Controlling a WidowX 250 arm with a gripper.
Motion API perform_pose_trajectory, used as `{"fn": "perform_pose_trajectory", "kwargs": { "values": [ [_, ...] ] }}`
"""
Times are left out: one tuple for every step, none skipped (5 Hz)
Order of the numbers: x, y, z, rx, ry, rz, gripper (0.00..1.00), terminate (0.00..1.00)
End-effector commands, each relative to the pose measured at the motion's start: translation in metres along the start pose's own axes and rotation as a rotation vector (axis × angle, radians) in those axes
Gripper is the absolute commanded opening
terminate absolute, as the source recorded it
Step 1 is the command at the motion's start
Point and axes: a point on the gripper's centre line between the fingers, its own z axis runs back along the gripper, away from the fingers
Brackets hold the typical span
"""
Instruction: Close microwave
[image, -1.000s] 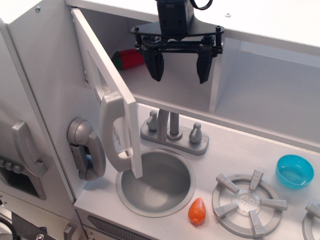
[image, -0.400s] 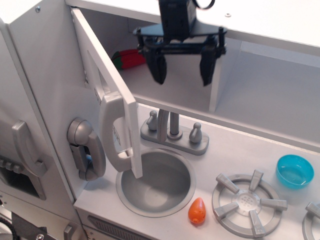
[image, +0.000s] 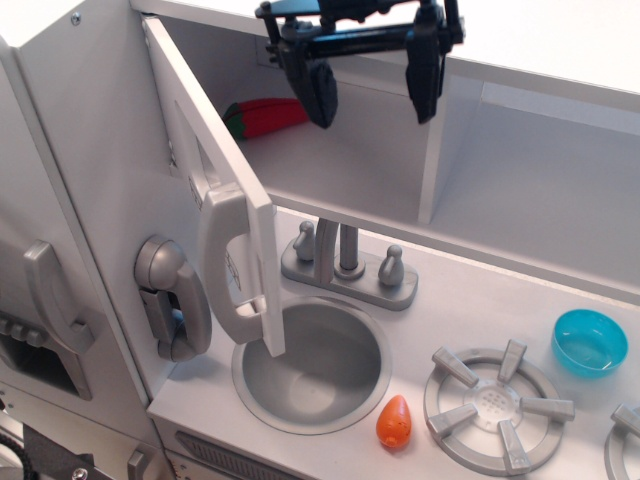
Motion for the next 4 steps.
{"fn": "perform_pose_trajectory", "kwargs": {
  "values": [
    [-0.039,0.011,0.042,-0.044,-0.051,-0.1,1.0,0.0],
    [-0.043,0.046,0.053,-0.027,-0.046,-0.105,1.0,0.0],
    [-0.046,0.064,0.051,-0.02,0.007,-0.116,1.0,0.0],
    [-0.055,0.088,0.044,0.012,-0.02,-0.162,1.0,0.0]
  ]
}}
